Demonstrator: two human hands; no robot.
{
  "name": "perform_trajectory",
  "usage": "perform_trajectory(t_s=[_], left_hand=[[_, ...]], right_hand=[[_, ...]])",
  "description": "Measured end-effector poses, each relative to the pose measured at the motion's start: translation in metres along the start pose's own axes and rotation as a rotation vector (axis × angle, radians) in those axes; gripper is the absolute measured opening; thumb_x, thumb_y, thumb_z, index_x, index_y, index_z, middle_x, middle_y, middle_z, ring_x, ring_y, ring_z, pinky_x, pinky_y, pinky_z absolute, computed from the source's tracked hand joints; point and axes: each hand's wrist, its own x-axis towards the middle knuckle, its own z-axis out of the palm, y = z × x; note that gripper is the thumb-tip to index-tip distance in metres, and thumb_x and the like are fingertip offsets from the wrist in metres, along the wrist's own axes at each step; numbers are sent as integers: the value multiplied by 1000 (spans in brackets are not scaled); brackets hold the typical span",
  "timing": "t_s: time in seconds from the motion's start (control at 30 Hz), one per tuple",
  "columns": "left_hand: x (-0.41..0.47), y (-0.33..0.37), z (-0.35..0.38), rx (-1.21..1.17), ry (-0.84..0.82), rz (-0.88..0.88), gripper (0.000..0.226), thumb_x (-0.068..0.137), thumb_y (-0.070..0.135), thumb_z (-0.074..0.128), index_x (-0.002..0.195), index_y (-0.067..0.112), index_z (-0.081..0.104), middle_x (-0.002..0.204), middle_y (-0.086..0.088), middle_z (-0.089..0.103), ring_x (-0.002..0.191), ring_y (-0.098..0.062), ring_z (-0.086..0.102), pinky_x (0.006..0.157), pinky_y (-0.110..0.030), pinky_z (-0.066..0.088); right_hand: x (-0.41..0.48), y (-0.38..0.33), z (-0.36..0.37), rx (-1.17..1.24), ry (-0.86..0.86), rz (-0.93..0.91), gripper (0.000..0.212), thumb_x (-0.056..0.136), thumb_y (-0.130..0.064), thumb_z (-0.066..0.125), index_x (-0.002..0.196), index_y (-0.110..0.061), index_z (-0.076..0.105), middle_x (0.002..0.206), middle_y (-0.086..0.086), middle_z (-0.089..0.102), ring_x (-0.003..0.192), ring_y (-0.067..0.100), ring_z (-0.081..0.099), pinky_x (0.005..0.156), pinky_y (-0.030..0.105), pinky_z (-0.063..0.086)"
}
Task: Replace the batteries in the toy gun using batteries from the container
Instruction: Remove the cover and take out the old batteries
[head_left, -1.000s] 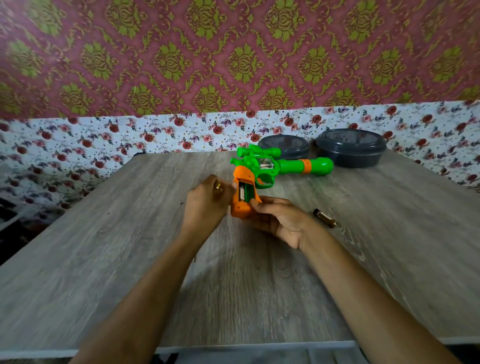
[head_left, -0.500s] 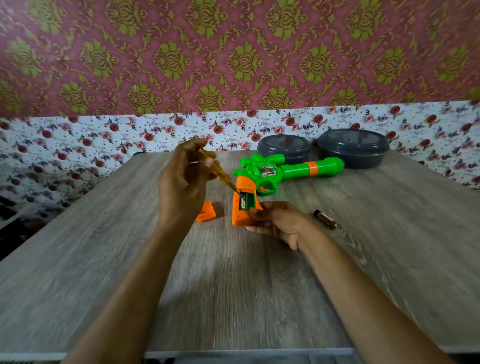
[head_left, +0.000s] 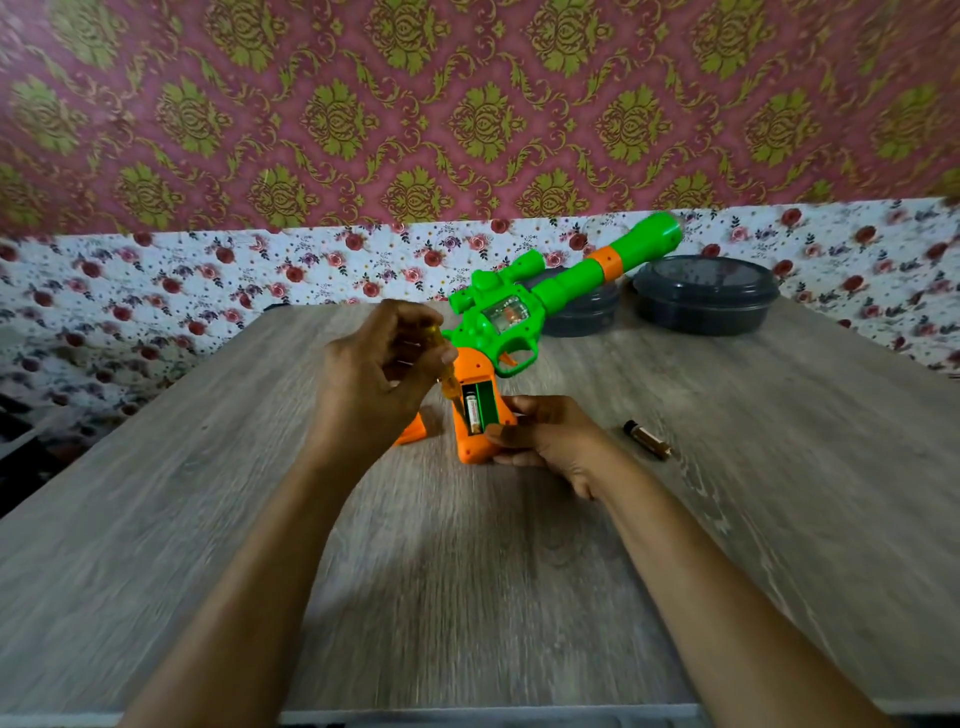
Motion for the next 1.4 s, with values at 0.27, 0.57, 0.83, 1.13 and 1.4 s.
perform_trajectory(t_s=[0.27, 0.57, 0.83, 1.13, 1.4], left_hand=[[-7, 8, 3, 91, -104, 87, 31, 76, 27, 70, 92, 17, 46, 80, 10, 63, 77, -8, 67, 64, -24, 57], [-30, 9, -3, 85, -100, 253, 37, 78, 54, 62, 92, 22, 49, 89, 18, 66, 83, -3, 68, 71, -16, 56], [-41, 4, 0, 127, -115, 188, 29, 76, 41, 65, 91, 23, 48, 96, 23, 64, 90, 1, 66, 75, -9, 52], [-20, 6, -7, -321, 385, -108, 9, 92, 20, 54, 94, 27, 50, 81, -1, 62, 74, -15, 65, 69, -27, 56], [16, -8, 30, -128, -208, -969, 26, 93, 29, 56, 99, 5, 61, 72, -6, 58, 36, -7, 37, 33, -12, 26]], right_hand=[[4, 0, -1, 3, -24, 39, 45, 84, -4, 60, 128, 1, 50, 123, 22, 58, 99, 29, 59, 87, 36, 51], [3, 0, -5, 109, -64, 60, 41, 89, -1, 53, 128, 7, 47, 127, 24, 54, 82, 15, 60, 63, 18, 55], [1, -3, -4, 158, -16, 91, 39, 87, -4, 57, 122, 11, 50, 119, 29, 56, 78, 18, 60, 60, 20, 56], [0, -7, 0, 142, 11, 131, 35, 85, -5, 60, 117, 8, 55, 91, 12, 62, 74, 16, 60, 55, 19, 55], [0, -8, 1, 182, -24, 117, 32, 86, -2, 57, 116, 9, 56, 75, 5, 66, 59, 8, 65, 55, 20, 57]])
